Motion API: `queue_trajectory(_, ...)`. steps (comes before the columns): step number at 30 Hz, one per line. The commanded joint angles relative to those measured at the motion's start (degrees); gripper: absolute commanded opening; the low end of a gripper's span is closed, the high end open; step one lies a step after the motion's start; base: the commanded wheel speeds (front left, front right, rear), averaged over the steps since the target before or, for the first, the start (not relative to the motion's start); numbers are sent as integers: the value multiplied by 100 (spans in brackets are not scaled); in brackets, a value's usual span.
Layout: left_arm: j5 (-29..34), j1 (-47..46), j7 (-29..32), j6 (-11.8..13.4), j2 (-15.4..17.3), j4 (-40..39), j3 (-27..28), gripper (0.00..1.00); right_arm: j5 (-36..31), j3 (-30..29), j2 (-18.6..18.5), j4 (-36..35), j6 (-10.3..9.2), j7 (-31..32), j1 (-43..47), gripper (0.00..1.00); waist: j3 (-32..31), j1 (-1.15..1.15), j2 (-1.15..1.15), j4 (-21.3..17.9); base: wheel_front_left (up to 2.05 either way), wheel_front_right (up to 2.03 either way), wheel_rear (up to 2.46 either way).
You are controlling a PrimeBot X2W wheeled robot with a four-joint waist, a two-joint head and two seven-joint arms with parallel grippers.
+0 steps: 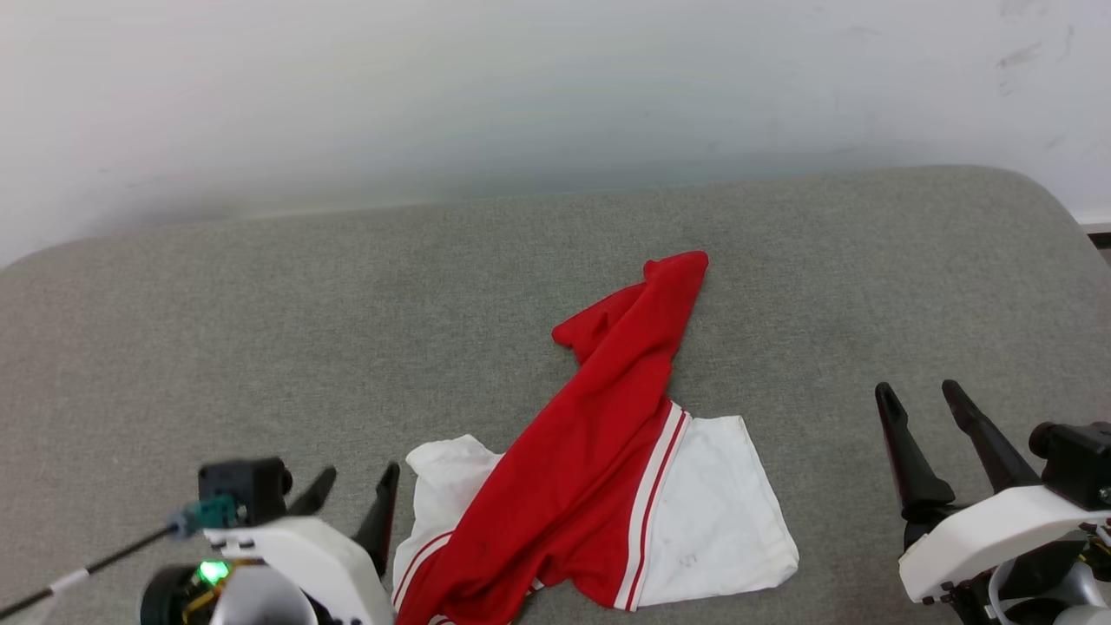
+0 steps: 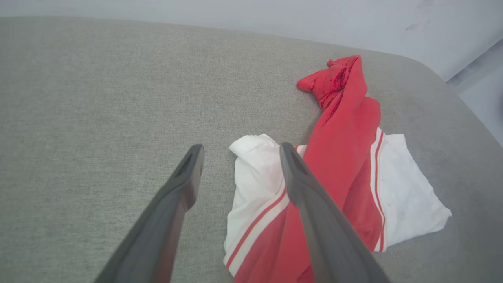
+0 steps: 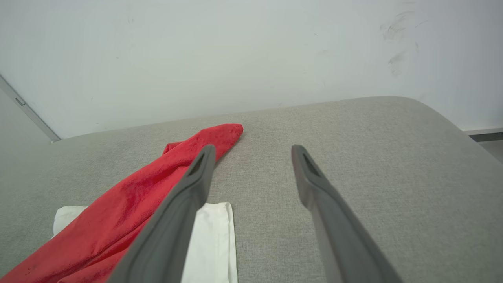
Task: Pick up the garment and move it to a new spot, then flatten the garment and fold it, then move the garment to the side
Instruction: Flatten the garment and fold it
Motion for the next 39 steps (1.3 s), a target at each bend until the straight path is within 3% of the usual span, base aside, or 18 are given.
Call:
queue_trajectory(1, 72, -182, 37, -24, 108, -59, 57, 100, 22, -12, 14, -33, -2, 22, 17, 100, 41, 0, 0, -8, 0, 0, 0)
queue_trajectory(5, 28, -595, 373, -199, 317, -24, 69, 100, 26, 11, 23, -90, -2, 52, -72, 100, 231, 0, 0, -57, 0, 0, 0)
queue_trajectory(9, -151, -1082, 972, -537, 460, 285, -49, 100, 34, 62, 24, -117, -2, 71, -197, 100, 579, 0, 0, -149, 0, 0, 0)
queue_trajectory(17, -441, -1773, 1920, -1163, 366, 1158, -470, 100, 117, 160, 27, 71, -2, -59, -466, 100, 1132, 0, 0, -323, 0, 0, 0)
queue_trajectory(25, -510, -1867, 2782, -1339, 262, 2083, -999, 100, 204, 198, 40, 306, -2, -157, -596, 100, 1227, 0, 0, -400, 0, 0, 0)
queue_trajectory(26, -530, -1853, 2845, -1377, 236, 2151, -1046, 45, 217, 199, 40, 330, -2, -169, -606, 100, 1215, 0, 0, -408, 0, 0, 0)
queue_trajectory(27, -559, -1853, 2893, -1402, 203, 2207, -1088, 2, 233, 178, 39, 353, -2, -179, -602, 100, 1196, 0, 0, -410, 0, 0, 0)
queue_trajectory(32, -481, -1848, 2550, -1400, 154, 2291, -988, 0, 253, 85, 12, 410, -2, -141, -526, 100, 1064, 0, 0, -375, 0, 0, 0)
queue_trajectory(39, -515, -1626, 1479, -1088, 171, 2068, -391, 0, 337, -115, -85, 488, -2, 148, -338, 100, 681, 0, 0, -213, 0, 0, 0)
